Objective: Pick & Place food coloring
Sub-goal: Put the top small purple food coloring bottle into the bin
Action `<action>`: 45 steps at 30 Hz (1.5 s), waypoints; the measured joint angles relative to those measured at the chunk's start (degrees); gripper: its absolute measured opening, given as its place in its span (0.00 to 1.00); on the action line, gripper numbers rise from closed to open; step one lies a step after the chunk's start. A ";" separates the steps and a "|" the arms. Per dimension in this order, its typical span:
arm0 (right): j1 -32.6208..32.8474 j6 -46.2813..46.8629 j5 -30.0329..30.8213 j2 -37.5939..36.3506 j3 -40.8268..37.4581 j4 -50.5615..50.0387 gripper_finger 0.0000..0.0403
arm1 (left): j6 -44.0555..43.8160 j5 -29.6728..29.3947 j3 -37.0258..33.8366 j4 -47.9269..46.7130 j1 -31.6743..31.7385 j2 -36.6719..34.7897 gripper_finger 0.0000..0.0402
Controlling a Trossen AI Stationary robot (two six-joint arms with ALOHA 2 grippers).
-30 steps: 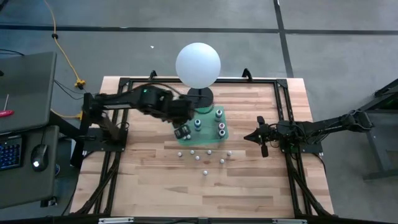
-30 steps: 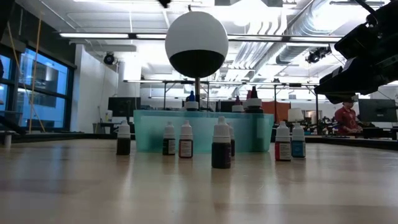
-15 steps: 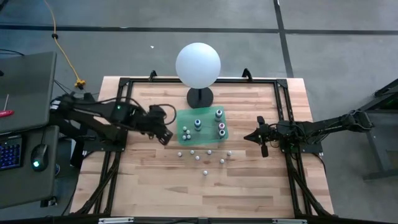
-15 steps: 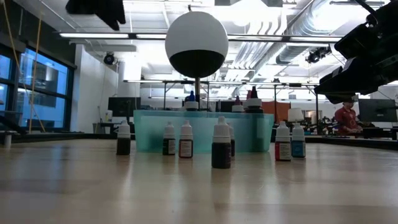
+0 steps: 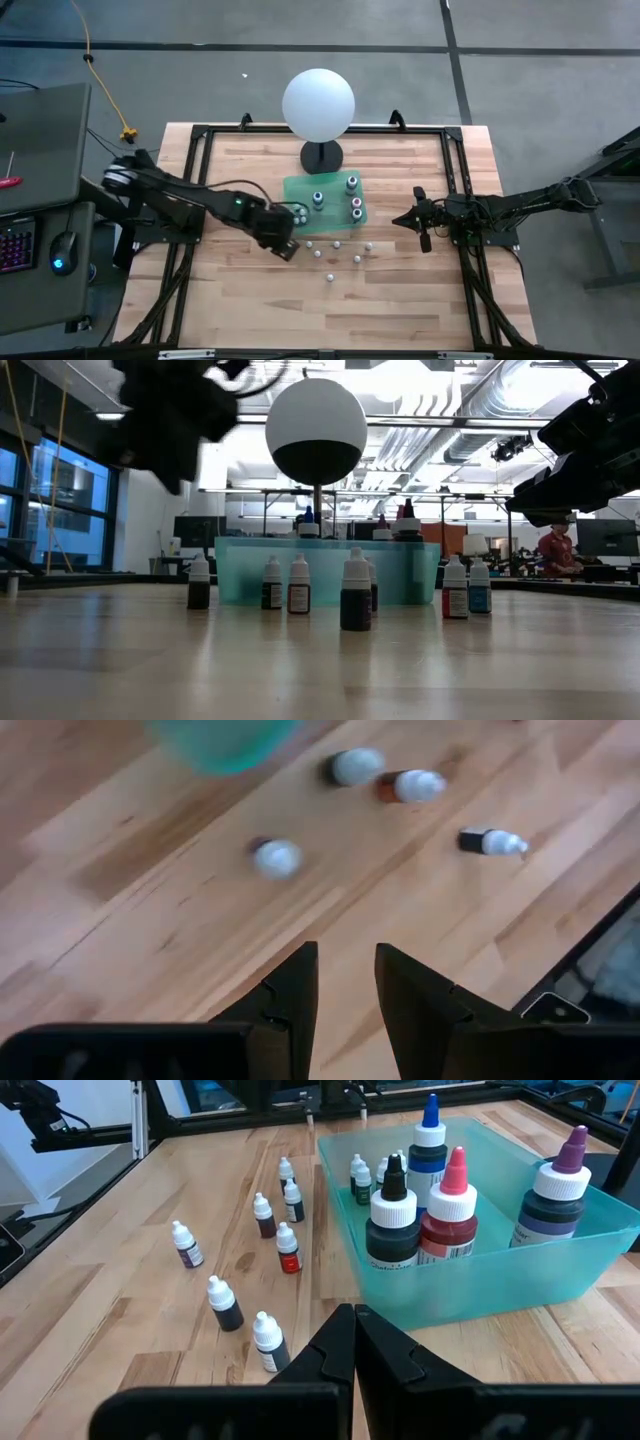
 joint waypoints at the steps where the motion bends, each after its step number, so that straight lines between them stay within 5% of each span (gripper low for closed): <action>1: 0.01 -0.01 0.01 0.06 0.00 0.06 0.00 | 1.36 0.02 1.10 -0.18 0.00 1.42 0.25; 7: 0.01 0.00 0.01 0.06 0.01 0.02 0.00 | 9.73 -3.21 9.32 -9.65 0.02 9.84 0.25; 13: 0.01 0.01 0.01 0.08 0.00 0.25 0.00 | 17.29 -4.82 15.78 -9.36 0.02 14.87 0.25; 24: 0.01 -0.01 0.00 0.82 0.00 -0.07 0.00 | 22.02 -7.12 17.48 -15.74 0.00 16.33 0.26; 36: 0.01 -0.01 0.00 0.82 0.00 -0.12 0.00 | 20.80 -9.66 17.43 -15.04 0.02 16.45 0.62; 45: -0.01 0.01 -0.01 0.82 0.00 0.12 0.00 | 20.48 -6.63 16.37 -15.70 -0.11 22.94 0.64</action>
